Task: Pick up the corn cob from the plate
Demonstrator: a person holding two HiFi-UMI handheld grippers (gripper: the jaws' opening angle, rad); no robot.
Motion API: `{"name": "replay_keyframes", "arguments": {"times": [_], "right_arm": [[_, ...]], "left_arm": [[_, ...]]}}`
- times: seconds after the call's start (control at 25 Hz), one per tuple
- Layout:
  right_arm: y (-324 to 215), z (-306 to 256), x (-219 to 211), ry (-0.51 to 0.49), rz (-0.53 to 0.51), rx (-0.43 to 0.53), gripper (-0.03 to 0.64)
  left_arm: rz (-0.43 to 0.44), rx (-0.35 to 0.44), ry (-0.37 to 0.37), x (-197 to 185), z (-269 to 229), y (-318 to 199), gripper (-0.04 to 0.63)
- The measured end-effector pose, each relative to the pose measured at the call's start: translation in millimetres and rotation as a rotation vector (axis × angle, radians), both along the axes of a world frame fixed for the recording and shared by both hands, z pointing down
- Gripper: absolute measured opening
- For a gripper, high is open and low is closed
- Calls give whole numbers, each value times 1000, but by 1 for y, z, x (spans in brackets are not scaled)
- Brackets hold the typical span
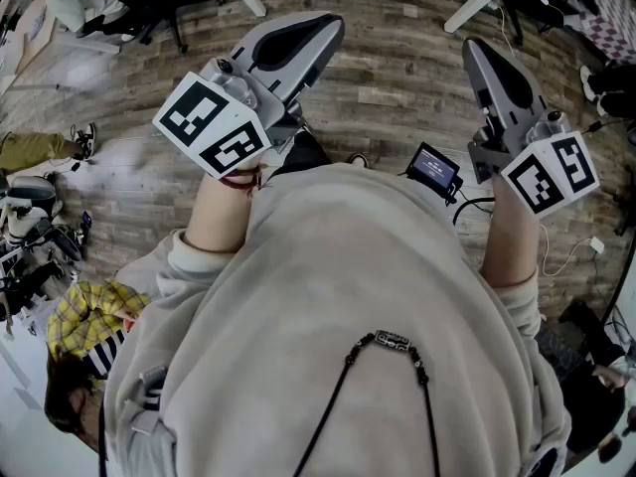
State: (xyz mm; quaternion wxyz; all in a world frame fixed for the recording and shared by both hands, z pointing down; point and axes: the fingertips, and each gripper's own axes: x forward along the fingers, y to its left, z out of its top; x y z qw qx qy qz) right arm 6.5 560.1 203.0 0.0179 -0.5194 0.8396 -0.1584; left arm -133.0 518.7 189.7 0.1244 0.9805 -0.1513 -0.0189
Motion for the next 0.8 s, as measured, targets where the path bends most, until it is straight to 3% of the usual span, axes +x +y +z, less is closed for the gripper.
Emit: {"name": "replay_keyframes", "arguments": {"times": [0.44, 0.8], "right_arm": [[-26, 3, -22, 20, -46, -23, 14], [-61, 18, -16, -44, -46, -87, 14]], "left_arm": [[-20, -30, -11, -23, 6, -16, 5], [-10, -62, -15, -23, 24, -58, 5]]}}
